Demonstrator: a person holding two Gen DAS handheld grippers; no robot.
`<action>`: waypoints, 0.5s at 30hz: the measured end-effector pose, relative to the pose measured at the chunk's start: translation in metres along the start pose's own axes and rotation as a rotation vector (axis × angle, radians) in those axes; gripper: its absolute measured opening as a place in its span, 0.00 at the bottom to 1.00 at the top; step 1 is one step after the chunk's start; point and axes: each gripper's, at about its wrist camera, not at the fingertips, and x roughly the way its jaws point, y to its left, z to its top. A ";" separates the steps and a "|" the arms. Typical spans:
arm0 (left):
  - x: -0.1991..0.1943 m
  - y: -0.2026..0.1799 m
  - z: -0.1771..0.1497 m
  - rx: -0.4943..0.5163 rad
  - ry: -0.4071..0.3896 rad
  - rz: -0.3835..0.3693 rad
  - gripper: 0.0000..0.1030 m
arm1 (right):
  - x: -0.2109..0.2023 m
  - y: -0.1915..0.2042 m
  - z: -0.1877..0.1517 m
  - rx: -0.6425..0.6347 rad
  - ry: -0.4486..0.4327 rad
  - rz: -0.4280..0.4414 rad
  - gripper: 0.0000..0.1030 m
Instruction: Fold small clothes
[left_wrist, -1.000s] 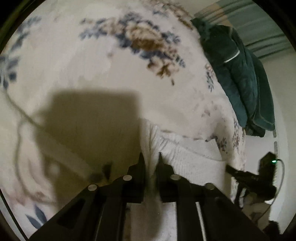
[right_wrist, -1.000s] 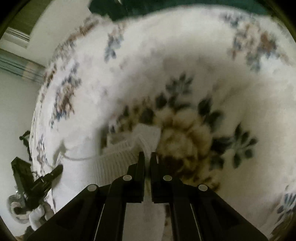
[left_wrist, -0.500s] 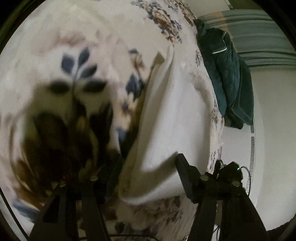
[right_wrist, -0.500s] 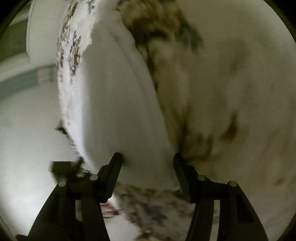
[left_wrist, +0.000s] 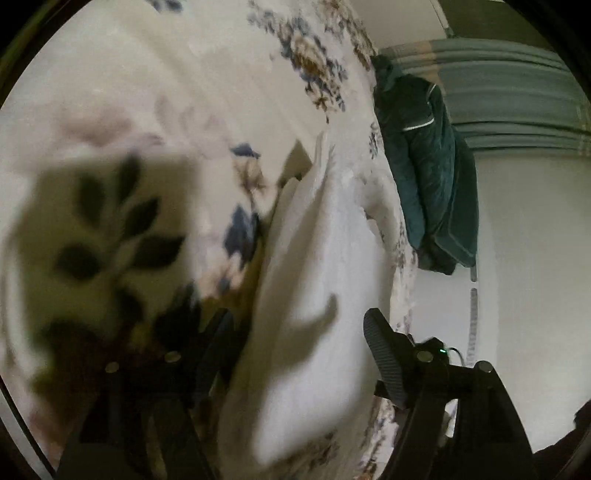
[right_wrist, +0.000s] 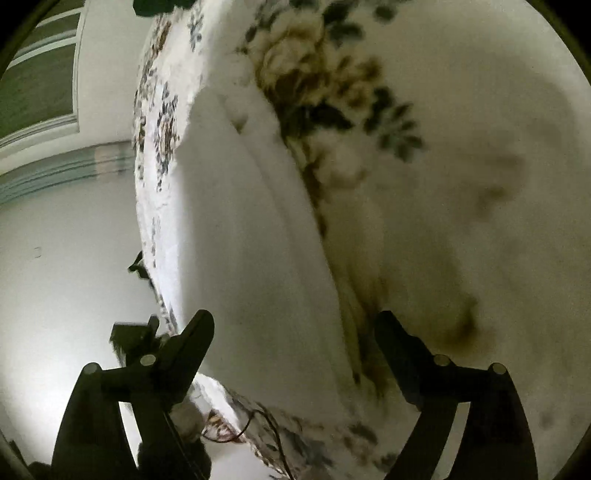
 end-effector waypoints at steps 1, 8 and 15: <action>0.015 0.003 0.007 -0.006 0.032 -0.014 0.69 | 0.010 -0.008 0.004 0.005 0.018 0.030 0.90; 0.066 -0.010 0.021 0.052 0.142 -0.047 0.69 | 0.039 -0.001 0.023 -0.004 0.115 0.186 1.00; 0.066 -0.014 0.017 0.050 0.125 -0.035 0.69 | 0.058 0.007 0.017 -0.023 0.134 0.146 0.97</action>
